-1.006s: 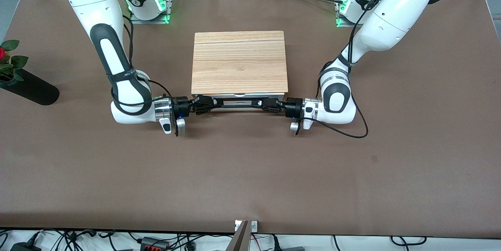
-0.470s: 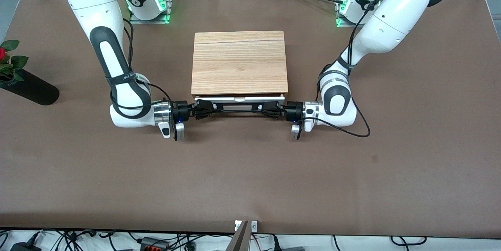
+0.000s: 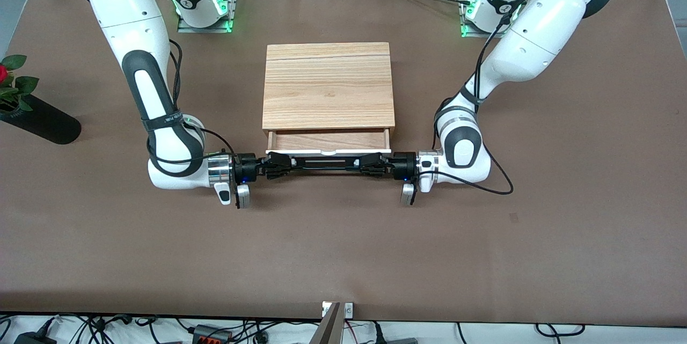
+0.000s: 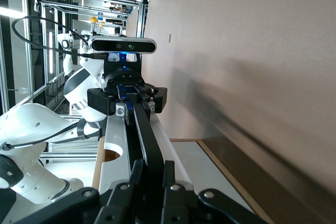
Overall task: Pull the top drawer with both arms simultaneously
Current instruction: 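Pull the handle outward with both grippers to slide the drawer open, then open both grippers and draw them apart off the handle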
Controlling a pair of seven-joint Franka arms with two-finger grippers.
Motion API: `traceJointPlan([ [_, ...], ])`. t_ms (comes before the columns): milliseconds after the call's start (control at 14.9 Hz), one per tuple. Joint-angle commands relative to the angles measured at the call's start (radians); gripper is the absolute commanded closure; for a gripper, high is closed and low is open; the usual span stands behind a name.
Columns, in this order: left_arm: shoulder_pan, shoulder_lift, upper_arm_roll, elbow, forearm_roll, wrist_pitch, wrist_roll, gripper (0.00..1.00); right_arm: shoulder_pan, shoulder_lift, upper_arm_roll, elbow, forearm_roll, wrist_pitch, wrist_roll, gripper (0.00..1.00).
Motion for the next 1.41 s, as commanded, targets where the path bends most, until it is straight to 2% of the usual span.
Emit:
traceJointPlan([
  [0,0.002,0.042,0.037,0.039,-0.007,0.035,0.036,0.86,-0.069,0.027,-0.012,0.059,0.001,0.002,-0.014,1.00],
  [335,-0.006,0.042,0.037,0.044,-0.009,0.075,0.033,0.86,-0.073,0.027,-0.015,0.064,0.001,0.023,-0.014,1.00],
  [402,-0.004,0.044,0.037,0.044,-0.009,0.075,0.021,0.81,-0.073,0.027,-0.015,0.064,0.000,0.022,-0.015,1.00],
  [470,-0.004,0.042,0.037,0.044,-0.009,0.075,0.019,0.79,-0.073,0.027,-0.015,0.064,0.000,0.023,-0.014,0.93],
  [537,-0.004,0.042,0.037,0.044,-0.009,0.075,0.017,0.70,-0.071,0.024,-0.015,0.064,-0.002,0.023,-0.014,0.76],
  [604,-0.004,0.044,0.037,0.045,-0.010,0.075,0.019,0.54,-0.073,0.021,-0.016,0.064,-0.003,0.023,-0.012,0.40],
  [671,-0.004,0.044,0.037,0.048,-0.010,0.075,0.017,0.49,-0.074,0.018,-0.016,0.063,-0.012,0.023,-0.014,0.23],
  [738,-0.006,0.045,0.037,0.068,-0.004,0.076,0.016,0.47,-0.074,0.018,-0.027,0.063,-0.023,0.020,-0.014,0.00],
  [805,-0.006,0.047,0.037,0.077,-0.002,0.076,0.010,0.44,-0.077,0.017,-0.028,0.063,-0.032,0.016,-0.014,0.00],
  [872,-0.006,0.048,0.038,0.077,-0.001,0.076,0.010,0.26,-0.079,0.009,-0.036,0.063,-0.049,0.014,-0.012,0.00],
  [939,-0.006,0.048,0.049,0.079,-0.001,0.076,0.033,0.00,-0.080,-0.002,-0.041,0.063,-0.068,0.013,-0.012,0.00],
  [1140,-0.021,0.048,0.082,0.129,0.011,0.075,0.031,0.00,-0.077,-0.043,-0.070,0.063,-0.138,0.011,0.040,0.00],
  [1341,-0.006,0.039,0.084,0.134,0.010,0.069,-0.031,0.00,-0.080,-0.127,-0.079,0.064,-0.345,0.011,0.217,0.00],
])
